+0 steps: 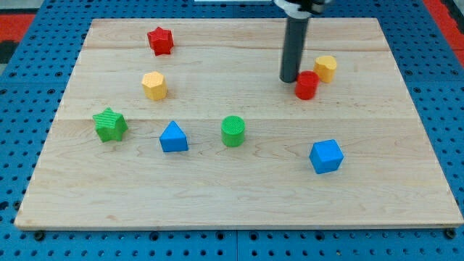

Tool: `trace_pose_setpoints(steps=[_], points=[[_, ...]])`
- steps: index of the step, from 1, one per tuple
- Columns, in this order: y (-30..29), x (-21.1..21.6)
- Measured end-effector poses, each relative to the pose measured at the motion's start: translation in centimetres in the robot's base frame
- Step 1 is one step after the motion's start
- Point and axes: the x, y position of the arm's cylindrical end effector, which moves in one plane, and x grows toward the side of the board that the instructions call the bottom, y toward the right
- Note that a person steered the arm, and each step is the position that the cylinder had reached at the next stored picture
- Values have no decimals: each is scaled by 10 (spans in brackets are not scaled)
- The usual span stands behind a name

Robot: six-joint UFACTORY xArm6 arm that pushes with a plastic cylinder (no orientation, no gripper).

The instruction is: Slightly push the blue cube upwards

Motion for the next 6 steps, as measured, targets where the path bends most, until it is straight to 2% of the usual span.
trace_pose_setpoints(steps=[1,2,3,4,5,6], points=[[0,53],[-43,63],[-47,145],[-25,194],[34,180],[38,158]])
